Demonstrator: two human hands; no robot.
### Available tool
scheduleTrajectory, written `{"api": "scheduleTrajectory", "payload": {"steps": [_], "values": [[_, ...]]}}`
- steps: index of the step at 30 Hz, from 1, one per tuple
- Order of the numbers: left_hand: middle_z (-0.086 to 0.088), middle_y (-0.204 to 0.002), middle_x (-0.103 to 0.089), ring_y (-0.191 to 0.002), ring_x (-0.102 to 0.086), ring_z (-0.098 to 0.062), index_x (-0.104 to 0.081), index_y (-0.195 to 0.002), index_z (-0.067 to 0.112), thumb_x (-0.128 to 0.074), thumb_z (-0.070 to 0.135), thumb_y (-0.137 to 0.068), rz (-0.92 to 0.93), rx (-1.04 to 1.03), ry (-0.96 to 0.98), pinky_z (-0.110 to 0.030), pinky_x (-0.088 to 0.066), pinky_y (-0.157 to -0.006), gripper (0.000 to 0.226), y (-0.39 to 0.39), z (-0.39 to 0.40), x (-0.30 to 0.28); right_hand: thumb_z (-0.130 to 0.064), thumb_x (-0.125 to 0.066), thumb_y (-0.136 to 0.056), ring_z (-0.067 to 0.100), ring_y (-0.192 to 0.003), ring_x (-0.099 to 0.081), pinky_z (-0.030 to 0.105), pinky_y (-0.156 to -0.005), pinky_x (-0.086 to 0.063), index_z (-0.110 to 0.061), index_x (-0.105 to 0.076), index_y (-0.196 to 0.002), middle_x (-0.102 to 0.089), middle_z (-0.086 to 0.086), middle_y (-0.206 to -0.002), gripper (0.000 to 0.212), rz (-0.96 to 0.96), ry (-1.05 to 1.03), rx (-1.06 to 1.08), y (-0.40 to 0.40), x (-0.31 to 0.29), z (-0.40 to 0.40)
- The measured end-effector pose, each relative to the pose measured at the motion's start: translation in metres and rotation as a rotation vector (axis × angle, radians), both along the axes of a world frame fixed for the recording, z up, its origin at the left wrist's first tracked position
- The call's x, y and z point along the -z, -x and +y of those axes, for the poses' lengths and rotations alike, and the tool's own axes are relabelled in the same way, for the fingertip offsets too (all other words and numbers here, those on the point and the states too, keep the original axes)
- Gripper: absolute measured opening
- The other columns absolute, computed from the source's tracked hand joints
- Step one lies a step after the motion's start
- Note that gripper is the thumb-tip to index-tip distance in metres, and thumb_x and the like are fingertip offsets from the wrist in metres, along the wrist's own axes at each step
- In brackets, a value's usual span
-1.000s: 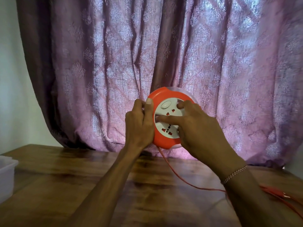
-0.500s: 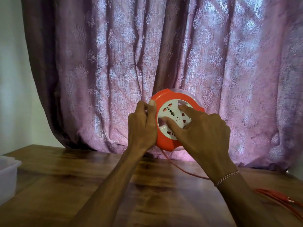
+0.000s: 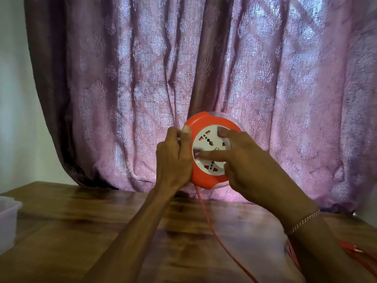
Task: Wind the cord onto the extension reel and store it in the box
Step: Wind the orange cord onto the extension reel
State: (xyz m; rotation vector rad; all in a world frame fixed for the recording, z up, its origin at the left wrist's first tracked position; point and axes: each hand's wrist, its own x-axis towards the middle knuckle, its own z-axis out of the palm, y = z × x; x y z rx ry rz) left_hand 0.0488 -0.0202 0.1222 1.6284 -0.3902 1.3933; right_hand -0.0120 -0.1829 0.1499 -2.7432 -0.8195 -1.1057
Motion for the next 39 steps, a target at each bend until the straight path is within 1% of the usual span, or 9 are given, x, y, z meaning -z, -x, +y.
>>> {"api": "scheduleTrajectory", "payload": {"steps": [5,12,16,20,23,27,30,33,39], "values": [[0.014,-0.056,-0.053,-0.056,-0.056,0.005,-0.046,-0.078,0.018,-0.037,0.042,-0.1,0.004,-0.005,0.004,-0.008,-0.033,-0.045,0.033,0.0,0.0,0.0,-0.021,-0.064,-0.089,0.023,-0.143,-0.021,0.045,-0.092,-0.047,-0.057,-0.046,-0.134,-0.023,-0.001,-0.156,0.06,-0.032,0.053,0.068,0.007,0.0,0.009],[0.012,-0.056,-0.053,-0.056,-0.057,0.004,-0.046,-0.078,0.019,-0.037,0.043,-0.1,0.012,0.004,-0.01,-0.01,-0.033,-0.045,0.034,0.002,-0.002,0.0,-0.016,-0.067,-0.075,0.032,-0.122,-0.052,0.043,-0.071,-0.053,-0.056,-0.057,-0.122,-0.053,0.007,-0.134,0.062,-0.179,-0.059,0.101,0.001,0.01,0.012],[0.009,-0.052,-0.05,-0.051,-0.053,0.0,-0.045,-0.077,0.019,-0.037,0.045,-0.099,0.01,-0.004,-0.008,-0.013,-0.031,-0.044,0.034,0.003,-0.003,0.001,-0.044,-0.061,-0.079,0.032,-0.099,-0.065,0.041,-0.074,-0.056,-0.054,-0.046,-0.133,-0.067,0.004,-0.116,0.057,-0.256,-0.176,0.138,-0.001,0.014,0.015],[0.01,-0.053,-0.05,-0.051,-0.048,-0.004,-0.046,-0.077,0.019,-0.036,0.047,-0.098,0.013,-0.018,0.016,-0.025,-0.029,-0.049,0.036,0.001,-0.002,0.0,-0.073,-0.051,-0.078,0.034,-0.085,-0.069,0.041,-0.072,-0.057,-0.032,-0.062,-0.127,-0.077,0.004,-0.091,0.064,-0.306,-0.477,0.113,-0.009,0.016,0.02],[0.011,-0.055,-0.052,-0.053,-0.052,-0.004,-0.046,-0.077,0.02,-0.036,0.047,-0.098,0.016,-0.023,0.004,-0.02,-0.032,-0.048,0.036,0.002,-0.003,0.0,-0.071,-0.05,-0.081,0.034,-0.086,-0.07,0.044,-0.073,-0.057,-0.026,-0.064,-0.123,-0.076,0.008,-0.092,0.063,-0.272,-0.559,0.109,-0.012,0.018,0.022],[0.01,-0.053,-0.05,-0.053,-0.052,-0.002,-0.044,-0.075,0.021,-0.036,0.047,-0.099,0.026,-0.025,0.006,-0.021,-0.03,-0.048,0.036,0.001,-0.002,0.0,-0.078,-0.043,-0.082,0.029,-0.088,-0.068,0.037,-0.072,-0.054,-0.036,-0.059,-0.125,-0.075,-0.002,-0.088,0.062,-0.266,-0.439,0.264,-0.007,0.016,0.019],[0.015,-0.045,-0.049,-0.052,-0.053,0.006,-0.045,-0.076,0.016,-0.04,0.038,-0.102,0.018,0.002,0.013,-0.012,-0.031,-0.047,0.034,0.005,-0.004,-0.001,-0.065,-0.055,-0.084,0.025,-0.082,-0.069,0.037,-0.067,-0.054,-0.034,-0.064,-0.113,-0.074,-0.007,-0.081,0.043,-0.317,-0.407,0.184,-0.001,0.008,0.016],[0.022,-0.047,-0.056,-0.051,-0.052,0.01,-0.045,-0.077,0.013,-0.041,0.031,-0.104,0.025,0.024,0.016,-0.008,-0.032,-0.047,0.033,0.006,-0.004,-0.001,-0.04,-0.067,-0.085,0.025,-0.095,-0.062,0.041,-0.068,-0.054,-0.035,-0.066,-0.111,-0.069,-0.005,-0.1,0.026,-0.269,-0.302,0.096,0.005,0.004,0.009],[0.013,-0.052,-0.049,-0.052,-0.052,0.004,-0.044,-0.075,0.02,-0.037,0.041,-0.1,0.006,0.009,0.008,-0.011,-0.03,-0.046,0.034,0.004,-0.003,-0.001,-0.021,-0.06,-0.087,0.027,-0.132,-0.034,0.045,-0.083,-0.051,-0.053,-0.048,-0.132,-0.038,0.002,-0.147,0.057,-0.049,-0.048,0.184,0.016,0.003,0.012]]}}
